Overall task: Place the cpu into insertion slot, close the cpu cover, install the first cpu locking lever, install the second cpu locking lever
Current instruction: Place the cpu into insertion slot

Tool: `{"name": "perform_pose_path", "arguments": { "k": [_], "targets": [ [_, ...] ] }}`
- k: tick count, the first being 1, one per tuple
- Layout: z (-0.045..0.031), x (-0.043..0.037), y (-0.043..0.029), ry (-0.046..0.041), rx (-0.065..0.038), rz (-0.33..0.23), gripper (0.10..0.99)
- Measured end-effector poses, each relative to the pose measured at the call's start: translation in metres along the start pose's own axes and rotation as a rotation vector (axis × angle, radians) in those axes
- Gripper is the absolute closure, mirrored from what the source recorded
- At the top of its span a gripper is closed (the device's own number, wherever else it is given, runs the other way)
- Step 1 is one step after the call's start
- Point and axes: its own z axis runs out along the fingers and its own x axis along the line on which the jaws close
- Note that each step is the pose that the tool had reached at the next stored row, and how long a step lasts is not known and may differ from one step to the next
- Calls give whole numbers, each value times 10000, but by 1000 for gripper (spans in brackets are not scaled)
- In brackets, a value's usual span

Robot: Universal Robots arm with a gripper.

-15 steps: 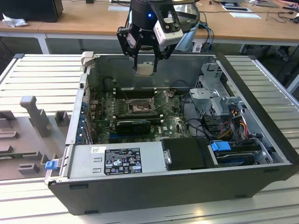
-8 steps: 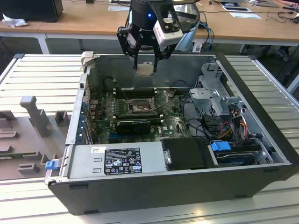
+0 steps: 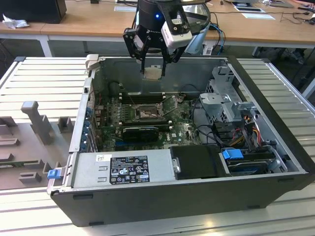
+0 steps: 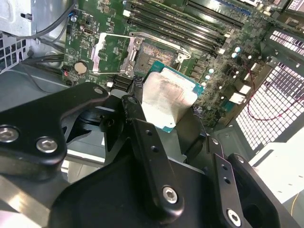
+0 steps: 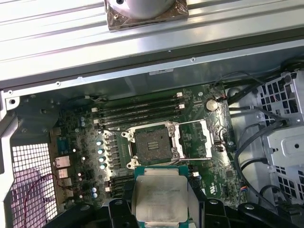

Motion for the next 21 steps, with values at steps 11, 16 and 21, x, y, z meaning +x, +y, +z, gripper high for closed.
{"name": "perform_pose_path", "arguments": {
  "k": [11,16,21],
  "targets": [
    [0,0,0,-15,-3,175,557],
    [0,0,0,-21,-5,240,557],
    [0,0,0,-27,-6,307,557]
  ]
}}
